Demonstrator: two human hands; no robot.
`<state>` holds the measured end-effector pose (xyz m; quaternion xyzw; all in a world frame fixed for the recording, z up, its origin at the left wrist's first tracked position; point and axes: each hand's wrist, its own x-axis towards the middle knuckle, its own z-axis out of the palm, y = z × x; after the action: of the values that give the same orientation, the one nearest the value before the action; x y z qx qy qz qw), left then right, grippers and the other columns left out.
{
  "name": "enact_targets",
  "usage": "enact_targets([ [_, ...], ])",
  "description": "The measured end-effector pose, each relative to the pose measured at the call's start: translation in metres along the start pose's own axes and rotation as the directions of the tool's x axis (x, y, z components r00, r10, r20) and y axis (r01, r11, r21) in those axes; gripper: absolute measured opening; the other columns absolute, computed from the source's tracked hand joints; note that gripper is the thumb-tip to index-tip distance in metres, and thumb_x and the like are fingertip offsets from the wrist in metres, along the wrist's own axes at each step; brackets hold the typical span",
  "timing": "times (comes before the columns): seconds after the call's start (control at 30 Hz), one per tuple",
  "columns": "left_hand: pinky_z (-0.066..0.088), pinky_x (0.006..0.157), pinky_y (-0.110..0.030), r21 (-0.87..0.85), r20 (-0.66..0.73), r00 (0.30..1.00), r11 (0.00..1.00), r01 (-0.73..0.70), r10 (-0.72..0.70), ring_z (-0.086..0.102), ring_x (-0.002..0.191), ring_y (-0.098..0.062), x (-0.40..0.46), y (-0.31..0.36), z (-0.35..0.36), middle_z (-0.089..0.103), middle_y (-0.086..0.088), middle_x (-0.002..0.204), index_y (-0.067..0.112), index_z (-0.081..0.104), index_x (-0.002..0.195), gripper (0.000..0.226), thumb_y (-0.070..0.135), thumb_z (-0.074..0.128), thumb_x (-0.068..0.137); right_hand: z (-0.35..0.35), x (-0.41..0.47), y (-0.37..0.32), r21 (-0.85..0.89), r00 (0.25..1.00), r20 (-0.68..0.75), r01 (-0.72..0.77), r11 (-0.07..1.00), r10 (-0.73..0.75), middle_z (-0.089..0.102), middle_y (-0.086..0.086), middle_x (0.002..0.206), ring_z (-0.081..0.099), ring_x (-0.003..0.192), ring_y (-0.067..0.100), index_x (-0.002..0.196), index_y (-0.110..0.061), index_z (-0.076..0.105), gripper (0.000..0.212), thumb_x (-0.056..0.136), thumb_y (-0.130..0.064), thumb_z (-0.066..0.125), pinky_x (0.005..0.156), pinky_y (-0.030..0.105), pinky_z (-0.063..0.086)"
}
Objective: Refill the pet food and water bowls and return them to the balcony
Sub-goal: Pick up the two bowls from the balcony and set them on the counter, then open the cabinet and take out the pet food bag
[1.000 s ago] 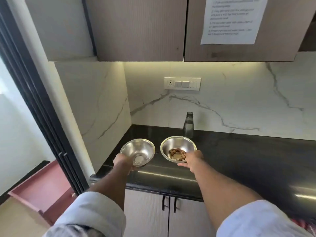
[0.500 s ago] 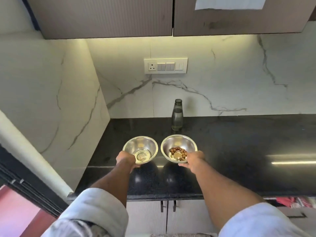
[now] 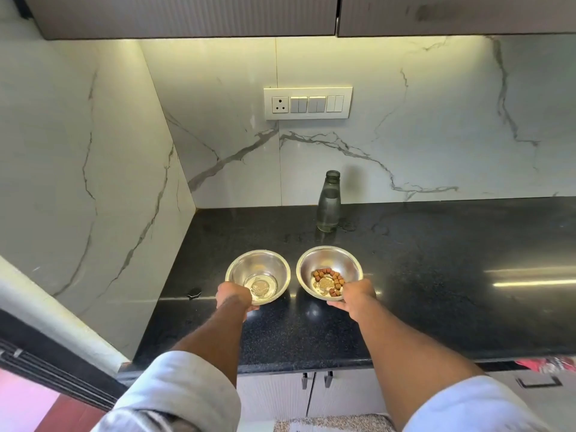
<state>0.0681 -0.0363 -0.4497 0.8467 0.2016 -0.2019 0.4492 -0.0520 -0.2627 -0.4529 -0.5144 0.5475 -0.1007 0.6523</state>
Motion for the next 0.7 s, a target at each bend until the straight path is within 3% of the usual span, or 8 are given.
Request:
enact_targets([
  [0.17,0.066,0.071,-0.049,-0.056,0.038,0.999,0.998,0.019,-0.017,0.076,0.079,-0.04,0.006,0.005,-0.001,0.069,-0.028,0.112,-0.006,0.05,0.137,0.043,-0.005,0.058,0.095,0.003,0.002,0.005,-0.063,0.998,-0.069,-0.016,0.998,0.012,0.058,0.027,0.128,0.07,0.099,0.047,0.136,0.0,0.05,0.034,0.103,0.006,0.047,0.041,0.04,0.059],
  [0.3,0.066,0.069,-0.049,-0.11,0.05,0.998,0.993,0.052,-0.046,0.075,0.088,-0.041,0.006,0.008,-0.002,0.067,-0.027,0.118,-0.004,0.049,0.139,0.041,0.0,0.053,0.099,0.002,0.006,0.009,-0.072,0.998,-0.062,-0.033,0.997,0.029,0.059,0.026,0.128,0.069,0.1,0.042,0.137,0.0,0.051,0.036,0.102,0.007,0.049,0.052,0.045,0.064],
  [0.37,0.066,0.074,-0.048,-0.09,0.033,0.998,0.994,0.059,-0.056,0.073,0.094,-0.039,0.005,0.009,-0.004,0.067,-0.025,0.118,-0.002,0.05,0.139,0.041,0.006,0.054,0.099,0.0,0.007,0.008,-0.095,0.997,-0.058,-0.051,0.994,0.046,0.062,0.026,0.126,0.07,0.1,0.041,0.136,0.001,0.053,0.035,0.101,0.005,0.051,0.052,0.043,0.064],
  [0.43,0.062,0.088,-0.049,-0.026,-0.043,0.998,0.998,0.053,-0.054,0.068,0.108,-0.041,0.003,0.013,-0.008,0.063,-0.025,0.127,-0.002,0.048,0.139,0.046,0.015,0.057,0.097,-0.002,0.004,0.004,-0.191,0.997,-0.067,-0.047,0.98,0.035,0.064,0.027,0.124,0.071,0.099,0.041,0.135,0.0,0.053,0.034,0.102,-0.006,0.055,0.051,0.04,0.063],
  [0.5,0.05,0.105,-0.049,0.045,-0.152,0.988,0.998,0.033,-0.026,0.055,0.127,-0.043,0.004,0.019,-0.012,0.052,-0.027,0.141,-0.002,0.043,0.141,0.055,0.021,0.061,0.095,-0.004,0.002,-0.002,-0.413,0.993,-0.11,-0.006,0.911,-0.043,0.065,0.024,0.127,0.069,0.105,0.04,0.138,0.001,0.05,0.046,0.102,-0.026,0.058,0.073,0.043,0.064],
  [0.57,0.04,0.113,-0.049,0.048,-0.222,0.975,0.999,-0.02,0.03,0.046,0.134,-0.045,0.002,0.03,-0.019,0.044,-0.029,0.146,-0.003,0.04,0.141,0.059,0.022,0.063,0.094,-0.005,-0.003,-0.014,-0.605,0.974,-0.163,0.025,0.796,-0.154,0.06,0.023,0.136,0.06,0.121,0.039,0.139,0.002,0.046,0.058,0.1,-0.039,0.059,0.093,0.042,0.053],
  [0.7,0.038,0.113,-0.051,-0.02,-0.311,0.927,0.973,-0.228,0.211,0.044,0.133,-0.046,-0.009,0.063,-0.038,0.041,-0.03,0.147,0.0,0.037,0.147,0.063,0.021,0.063,0.094,0.003,-0.021,-0.056,-0.585,0.913,-0.133,0.242,0.774,-0.387,0.059,0.022,0.139,0.056,0.127,0.041,0.139,0.0,0.049,0.059,0.1,-0.043,0.059,0.094,0.042,0.048],
])
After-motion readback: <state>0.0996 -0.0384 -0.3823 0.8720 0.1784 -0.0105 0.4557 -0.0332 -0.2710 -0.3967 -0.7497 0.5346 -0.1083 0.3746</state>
